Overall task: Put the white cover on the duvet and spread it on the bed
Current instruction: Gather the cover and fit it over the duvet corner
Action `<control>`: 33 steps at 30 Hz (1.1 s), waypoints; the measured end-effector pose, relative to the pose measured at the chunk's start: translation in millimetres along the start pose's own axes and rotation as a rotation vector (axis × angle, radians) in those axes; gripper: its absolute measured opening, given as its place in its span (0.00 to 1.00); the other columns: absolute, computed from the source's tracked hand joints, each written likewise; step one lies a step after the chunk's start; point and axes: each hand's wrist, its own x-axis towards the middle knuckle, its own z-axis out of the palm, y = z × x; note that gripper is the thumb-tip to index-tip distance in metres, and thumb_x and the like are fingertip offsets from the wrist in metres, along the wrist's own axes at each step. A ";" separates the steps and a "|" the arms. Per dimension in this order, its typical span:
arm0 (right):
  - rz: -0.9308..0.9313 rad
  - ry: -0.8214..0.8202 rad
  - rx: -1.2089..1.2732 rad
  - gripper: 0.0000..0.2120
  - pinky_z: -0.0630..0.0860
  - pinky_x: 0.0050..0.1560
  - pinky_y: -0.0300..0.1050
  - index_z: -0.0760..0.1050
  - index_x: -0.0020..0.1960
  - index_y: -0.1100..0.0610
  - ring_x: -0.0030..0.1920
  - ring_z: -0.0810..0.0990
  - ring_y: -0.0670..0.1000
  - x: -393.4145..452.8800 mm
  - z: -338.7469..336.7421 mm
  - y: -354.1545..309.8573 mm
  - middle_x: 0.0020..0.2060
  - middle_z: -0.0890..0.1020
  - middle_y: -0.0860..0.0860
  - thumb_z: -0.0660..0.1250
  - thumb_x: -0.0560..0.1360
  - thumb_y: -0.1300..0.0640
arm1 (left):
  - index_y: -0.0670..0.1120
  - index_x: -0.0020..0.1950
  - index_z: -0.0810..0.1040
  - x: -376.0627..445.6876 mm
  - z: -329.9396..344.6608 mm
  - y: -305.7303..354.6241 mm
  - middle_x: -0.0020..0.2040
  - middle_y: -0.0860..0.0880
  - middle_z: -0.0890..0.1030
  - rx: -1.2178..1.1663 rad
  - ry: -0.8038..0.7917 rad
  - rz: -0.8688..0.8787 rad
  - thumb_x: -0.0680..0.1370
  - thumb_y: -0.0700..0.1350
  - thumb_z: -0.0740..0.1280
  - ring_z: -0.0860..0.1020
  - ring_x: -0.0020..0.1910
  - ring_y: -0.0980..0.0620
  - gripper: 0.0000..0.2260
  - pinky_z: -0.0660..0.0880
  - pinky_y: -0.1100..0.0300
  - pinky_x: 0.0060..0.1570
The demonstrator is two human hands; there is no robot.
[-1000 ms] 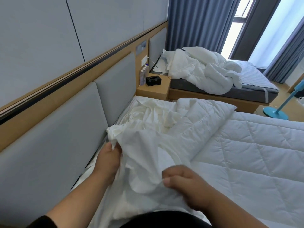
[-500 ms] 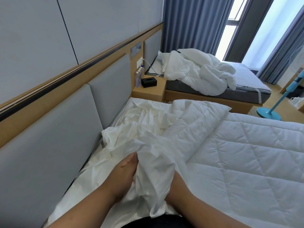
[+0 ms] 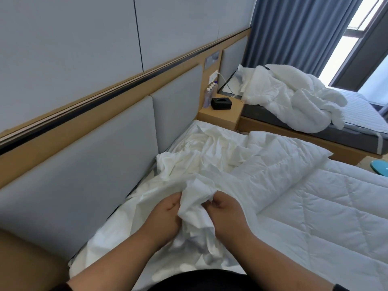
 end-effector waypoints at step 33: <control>0.057 -0.048 0.741 0.18 0.74 0.29 0.41 0.73 0.34 0.63 0.28 0.74 0.52 -13.6 -47.3 -1.3 0.28 0.74 0.56 0.54 0.76 0.76 | 0.41 0.60 0.72 36.4 -54.6 -155.2 0.64 0.38 0.76 -0.984 0.268 -0.878 0.74 0.75 0.55 0.77 0.57 0.37 0.38 0.73 0.41 0.61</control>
